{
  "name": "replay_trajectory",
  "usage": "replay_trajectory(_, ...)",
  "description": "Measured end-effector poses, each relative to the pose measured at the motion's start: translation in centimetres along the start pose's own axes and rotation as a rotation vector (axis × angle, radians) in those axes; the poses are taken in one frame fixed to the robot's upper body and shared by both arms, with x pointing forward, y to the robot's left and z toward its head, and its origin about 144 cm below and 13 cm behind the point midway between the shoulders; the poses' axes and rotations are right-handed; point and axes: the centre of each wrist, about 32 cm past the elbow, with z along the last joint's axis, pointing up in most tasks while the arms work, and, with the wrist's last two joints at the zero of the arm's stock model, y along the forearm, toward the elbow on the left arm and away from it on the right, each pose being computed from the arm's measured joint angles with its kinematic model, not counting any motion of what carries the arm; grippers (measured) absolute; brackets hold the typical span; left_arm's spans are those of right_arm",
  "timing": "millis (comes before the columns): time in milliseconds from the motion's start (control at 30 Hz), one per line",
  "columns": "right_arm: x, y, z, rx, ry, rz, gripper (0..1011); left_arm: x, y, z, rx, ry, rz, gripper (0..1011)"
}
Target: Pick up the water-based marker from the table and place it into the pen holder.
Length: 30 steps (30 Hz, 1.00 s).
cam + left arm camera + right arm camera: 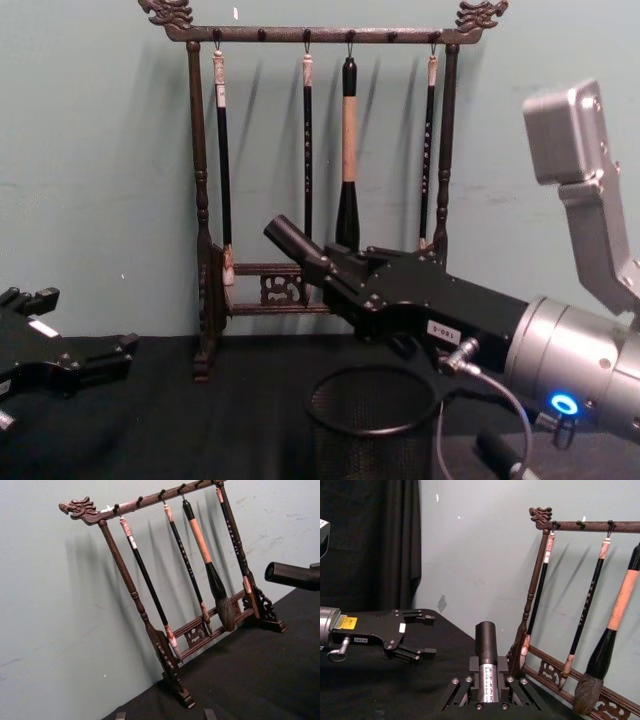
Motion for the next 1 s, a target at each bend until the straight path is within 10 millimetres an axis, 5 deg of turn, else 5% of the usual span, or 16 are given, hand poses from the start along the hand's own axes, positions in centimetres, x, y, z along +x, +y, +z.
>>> replay_trajectory(833,-0.20,0.29,-0.47,-0.014,0.028,0.008,214,0.00,0.00,0.00,0.000,0.000,0.000,1009)
replay_trajectory(1000,-0.19,0.29,-0.46,-0.014,0.027,0.008,334,0.00,0.00,0.00,0.000,0.000,0.000,1009)
